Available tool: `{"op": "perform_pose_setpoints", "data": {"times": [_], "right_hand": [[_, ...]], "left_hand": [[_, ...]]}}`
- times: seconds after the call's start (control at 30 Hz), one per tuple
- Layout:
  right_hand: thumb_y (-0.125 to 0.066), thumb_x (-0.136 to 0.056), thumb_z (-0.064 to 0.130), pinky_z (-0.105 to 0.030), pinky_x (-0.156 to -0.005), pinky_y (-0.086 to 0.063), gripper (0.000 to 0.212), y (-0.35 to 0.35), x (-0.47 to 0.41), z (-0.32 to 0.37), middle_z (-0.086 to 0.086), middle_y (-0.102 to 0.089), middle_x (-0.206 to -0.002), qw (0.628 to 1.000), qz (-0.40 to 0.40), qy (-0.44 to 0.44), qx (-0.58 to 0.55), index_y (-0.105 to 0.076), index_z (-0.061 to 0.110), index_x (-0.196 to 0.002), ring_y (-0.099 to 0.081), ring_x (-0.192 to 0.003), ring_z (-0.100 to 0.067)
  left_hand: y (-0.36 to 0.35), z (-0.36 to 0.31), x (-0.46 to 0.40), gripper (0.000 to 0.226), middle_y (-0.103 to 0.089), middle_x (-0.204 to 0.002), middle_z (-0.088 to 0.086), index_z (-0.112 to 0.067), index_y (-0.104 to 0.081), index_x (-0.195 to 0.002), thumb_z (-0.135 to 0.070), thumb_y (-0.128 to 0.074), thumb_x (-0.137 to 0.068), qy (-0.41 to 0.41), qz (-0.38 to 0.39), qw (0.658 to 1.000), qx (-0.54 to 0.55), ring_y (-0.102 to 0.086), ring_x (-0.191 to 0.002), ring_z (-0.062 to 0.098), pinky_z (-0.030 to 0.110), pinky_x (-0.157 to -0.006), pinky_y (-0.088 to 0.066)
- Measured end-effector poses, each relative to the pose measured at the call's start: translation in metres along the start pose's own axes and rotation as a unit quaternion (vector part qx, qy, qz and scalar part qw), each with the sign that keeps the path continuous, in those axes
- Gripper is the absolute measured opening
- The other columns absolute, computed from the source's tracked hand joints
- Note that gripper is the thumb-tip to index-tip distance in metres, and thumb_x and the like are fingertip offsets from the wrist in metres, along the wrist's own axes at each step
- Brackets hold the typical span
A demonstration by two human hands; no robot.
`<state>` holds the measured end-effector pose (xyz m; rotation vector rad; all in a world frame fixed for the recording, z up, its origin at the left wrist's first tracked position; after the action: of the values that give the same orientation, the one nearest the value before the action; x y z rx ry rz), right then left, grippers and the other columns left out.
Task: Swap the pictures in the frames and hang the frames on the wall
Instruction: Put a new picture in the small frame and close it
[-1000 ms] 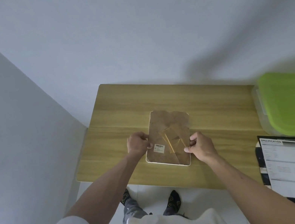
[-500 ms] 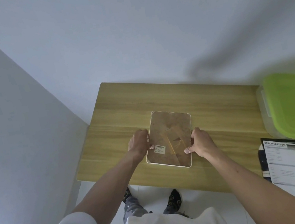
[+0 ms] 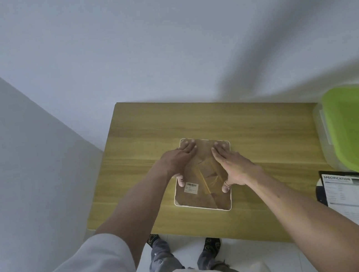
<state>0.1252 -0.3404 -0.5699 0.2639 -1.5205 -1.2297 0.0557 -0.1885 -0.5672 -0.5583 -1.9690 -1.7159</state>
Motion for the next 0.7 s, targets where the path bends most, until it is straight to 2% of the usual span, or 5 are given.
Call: {"op": "perform_pose_setpoints", "data": {"times": [0.17, 0.4, 0.47, 0.6, 0.7], "right_hand": [[-0.087, -0.061, 0.049, -0.049, -0.122, -0.013, 0.143, -0.001, -0.003, -0.004, -0.003, 0.025, -0.162, 1.000, -0.003, 0.012, -0.005, 0.014, 0.013, -0.156, 0.010, -0.152, -0.020], [-0.085, -0.070, 0.044, -0.047, -0.123, 0.001, 0.139, -0.008, -0.002, -0.013, 0.001, 0.037, -0.156, 0.994, 0.025, 0.050, -0.093, 0.023, 0.017, -0.153, 0.026, -0.147, -0.016], [-0.084, -0.071, 0.045, -0.046, -0.123, 0.003, 0.137, -0.008, -0.002, -0.014, 0.001, 0.037, -0.156, 0.993, 0.021, 0.059, -0.102, 0.023, 0.018, -0.153, 0.026, -0.147, -0.015], [-0.083, -0.067, 0.052, -0.047, -0.123, 0.000, 0.136, -0.010, 0.002, -0.017, 0.001, 0.027, -0.160, 0.995, -0.020, 0.055, -0.084, 0.013, 0.017, -0.156, 0.020, -0.150, -0.015], [-0.085, -0.062, 0.054, -0.045, -0.124, -0.007, 0.135, -0.010, 0.012, -0.021, -0.001, 0.016, -0.164, 0.991, -0.073, 0.018, -0.110, 0.000, 0.014, -0.158, 0.011, -0.152, -0.015]], "left_hand": [[0.005, -0.004, 0.000, 0.146, 0.013, -0.164, 0.004, -0.011, 0.003, -0.157, -0.038, -0.094, -0.052, -0.015, 0.008, 0.999, -0.030, 0.001, -0.152, 0.019, 0.038, -0.109, -0.040], [-0.001, 0.004, 0.003, 0.143, 0.022, -0.161, -0.006, -0.020, 0.011, -0.156, -0.037, -0.091, -0.058, -0.006, 0.013, 1.000, 0.010, 0.012, -0.150, 0.013, 0.039, -0.111, -0.039], [-0.003, 0.005, 0.002, 0.142, 0.021, -0.162, -0.006, -0.020, 0.009, -0.156, -0.037, -0.092, -0.058, -0.002, 0.008, 1.000, 0.022, 0.012, -0.150, 0.013, 0.038, -0.114, -0.035], [-0.003, 0.007, 0.009, 0.140, 0.014, -0.164, 0.004, -0.013, 0.001, -0.157, -0.035, -0.093, -0.055, 0.039, -0.031, 0.997, 0.053, 0.011, -0.151, 0.020, 0.036, -0.123, -0.006], [-0.008, 0.009, 0.021, 0.136, -0.004, -0.164, 0.013, -0.003, -0.009, -0.154, -0.028, -0.094, -0.052, 0.112, -0.061, 0.985, 0.117, -0.003, -0.151, 0.029, 0.038, -0.122, -0.013]]}}
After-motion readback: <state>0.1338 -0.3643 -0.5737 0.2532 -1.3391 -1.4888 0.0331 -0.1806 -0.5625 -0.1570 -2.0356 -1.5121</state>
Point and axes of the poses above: each hand's wrist, its own x-axis away from the middle knuckle, its own y-axis out of the back of the hand, z = x × y, the point moved 6 cm from there along -x, towards the middle knuckle
